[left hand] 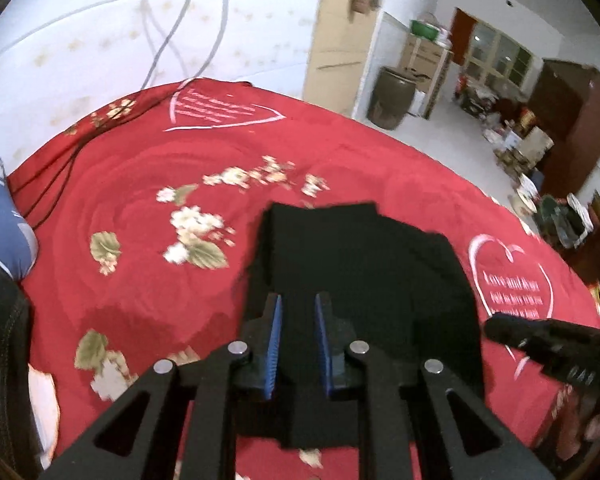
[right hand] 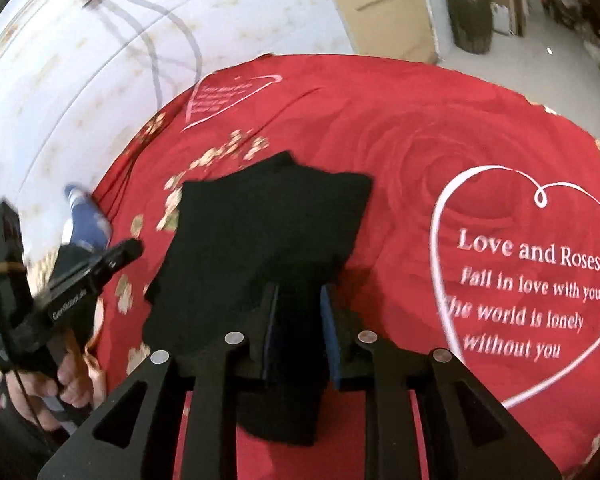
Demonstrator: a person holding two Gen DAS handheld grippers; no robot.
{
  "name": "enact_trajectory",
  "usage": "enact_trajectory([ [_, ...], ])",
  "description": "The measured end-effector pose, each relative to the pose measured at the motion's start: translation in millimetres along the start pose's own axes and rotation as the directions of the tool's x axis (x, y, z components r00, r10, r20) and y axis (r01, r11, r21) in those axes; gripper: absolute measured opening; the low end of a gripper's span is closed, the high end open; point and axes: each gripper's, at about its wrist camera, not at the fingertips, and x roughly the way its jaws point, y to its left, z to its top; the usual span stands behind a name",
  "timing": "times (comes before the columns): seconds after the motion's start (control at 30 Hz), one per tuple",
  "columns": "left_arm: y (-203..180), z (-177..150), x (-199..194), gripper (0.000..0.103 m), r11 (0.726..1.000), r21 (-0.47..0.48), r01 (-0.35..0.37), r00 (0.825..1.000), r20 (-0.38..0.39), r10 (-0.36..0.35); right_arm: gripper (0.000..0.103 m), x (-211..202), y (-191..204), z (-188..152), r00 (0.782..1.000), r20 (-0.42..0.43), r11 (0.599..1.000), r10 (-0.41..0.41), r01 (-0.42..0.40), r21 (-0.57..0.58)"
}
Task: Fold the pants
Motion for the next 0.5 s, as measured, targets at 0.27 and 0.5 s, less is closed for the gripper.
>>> enact_trajectory([
  [0.27,-33,-51,19,0.019,0.996,0.092,-0.009,0.988,-0.150,0.023,0.021,23,25,-55,0.992,-0.116,0.995,-0.054,0.044,-0.093],
  [0.5,-33,-47,-1,0.019,0.998,0.064,0.008,0.994,-0.110,0.000,0.021,6,29,-50,0.994,-0.096,0.994,-0.052,0.043,-0.097],
])
